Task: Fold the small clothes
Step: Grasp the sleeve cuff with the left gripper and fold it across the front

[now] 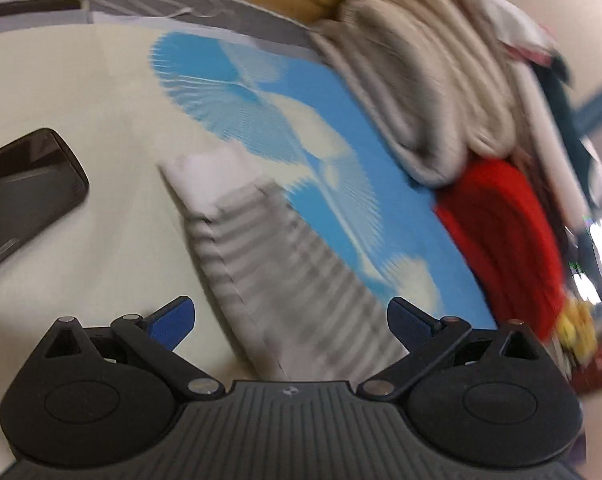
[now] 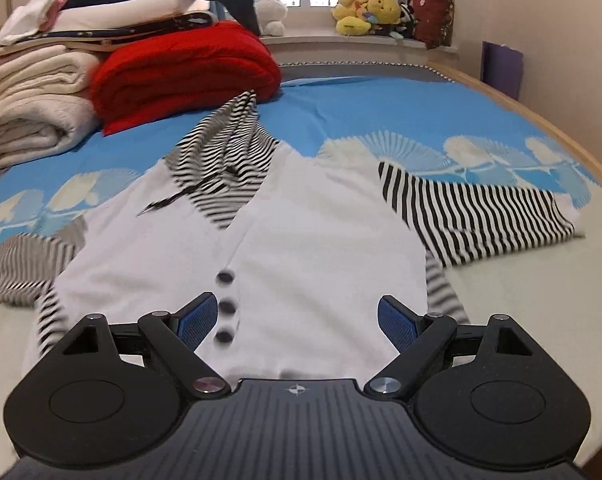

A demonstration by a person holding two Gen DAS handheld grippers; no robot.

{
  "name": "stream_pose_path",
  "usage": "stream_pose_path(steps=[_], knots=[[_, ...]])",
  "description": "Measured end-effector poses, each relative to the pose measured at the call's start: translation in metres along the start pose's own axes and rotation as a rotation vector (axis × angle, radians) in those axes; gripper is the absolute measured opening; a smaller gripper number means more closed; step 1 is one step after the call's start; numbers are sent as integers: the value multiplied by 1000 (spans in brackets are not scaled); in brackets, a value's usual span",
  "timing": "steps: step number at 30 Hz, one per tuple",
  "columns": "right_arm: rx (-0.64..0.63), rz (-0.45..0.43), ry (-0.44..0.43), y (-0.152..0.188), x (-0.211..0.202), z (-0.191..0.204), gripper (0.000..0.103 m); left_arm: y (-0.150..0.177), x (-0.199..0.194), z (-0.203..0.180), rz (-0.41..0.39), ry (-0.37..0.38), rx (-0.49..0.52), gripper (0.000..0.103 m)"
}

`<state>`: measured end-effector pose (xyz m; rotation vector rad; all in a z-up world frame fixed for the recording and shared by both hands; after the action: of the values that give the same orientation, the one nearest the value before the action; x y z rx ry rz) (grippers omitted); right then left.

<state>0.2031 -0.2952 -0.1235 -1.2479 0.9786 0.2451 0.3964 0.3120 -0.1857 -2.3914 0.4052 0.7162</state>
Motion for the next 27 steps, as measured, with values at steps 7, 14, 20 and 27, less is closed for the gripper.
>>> stream_pose_path(steps=[7, 14, 20, 27], knots=[[68, 31, 53, -11, 69, -11, 88, -29, 35, 41, -23, 21, -156, 92], [115, 86, 76, 0, 95, -32, 87, -57, -9, 60, -113, -24, -209, 0], [151, 65, 42, -9, 84, -49, 87, -50, -42, 11, -174, -107, -47, 0], [228, 25, 18, -26, 69, -73, 87, 41, -42, -230, -111, 224, 283, 0]])
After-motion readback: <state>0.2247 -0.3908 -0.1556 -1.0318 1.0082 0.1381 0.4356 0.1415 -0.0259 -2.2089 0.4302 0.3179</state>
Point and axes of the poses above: each gripper's, at about its wrist camera, not at the fingertips, and x roughly the way its jaws point, z to its left, y to its underside, the point moved 8 cm from there along x, roughly the way its jaws point, and after that the axes turned 9 degrees about y, right-handed, at the moved point
